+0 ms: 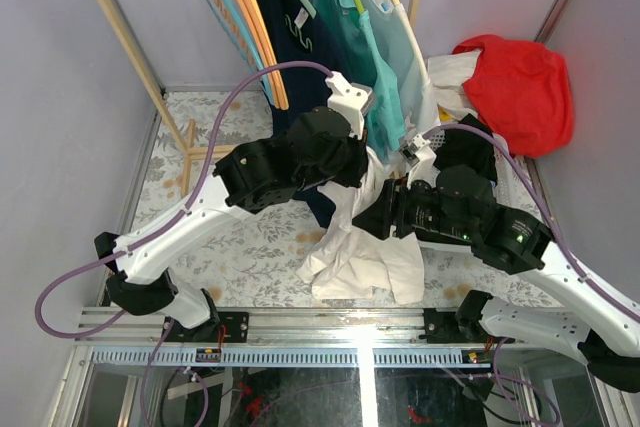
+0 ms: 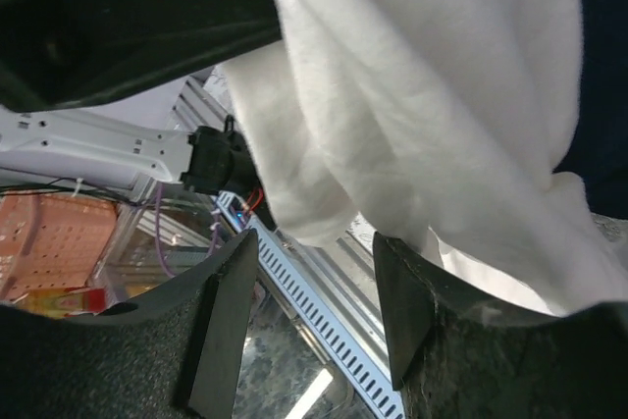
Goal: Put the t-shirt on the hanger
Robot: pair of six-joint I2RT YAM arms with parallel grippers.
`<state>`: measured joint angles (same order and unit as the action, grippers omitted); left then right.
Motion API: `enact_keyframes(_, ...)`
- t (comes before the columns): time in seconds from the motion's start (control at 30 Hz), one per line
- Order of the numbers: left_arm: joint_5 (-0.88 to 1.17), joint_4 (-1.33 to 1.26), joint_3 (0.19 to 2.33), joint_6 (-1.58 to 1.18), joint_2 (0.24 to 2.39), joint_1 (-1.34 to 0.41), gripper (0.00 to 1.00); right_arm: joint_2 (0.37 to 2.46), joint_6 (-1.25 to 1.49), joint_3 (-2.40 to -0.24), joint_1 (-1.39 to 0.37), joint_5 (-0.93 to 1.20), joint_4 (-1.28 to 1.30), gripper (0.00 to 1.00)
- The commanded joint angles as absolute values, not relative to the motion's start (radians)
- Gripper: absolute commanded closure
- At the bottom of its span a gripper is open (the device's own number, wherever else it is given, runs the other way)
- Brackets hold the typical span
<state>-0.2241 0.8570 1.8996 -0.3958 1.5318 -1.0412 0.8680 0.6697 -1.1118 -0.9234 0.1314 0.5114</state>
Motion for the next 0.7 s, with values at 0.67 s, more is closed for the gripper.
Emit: enact_keyframes(0.67, -0.195, 0.763, 1.905, -0.401, 1.486, -1.033, 1.0, 0.895, 0.578, -1.177, -0.923, 0.002, 0.551, 0.48)
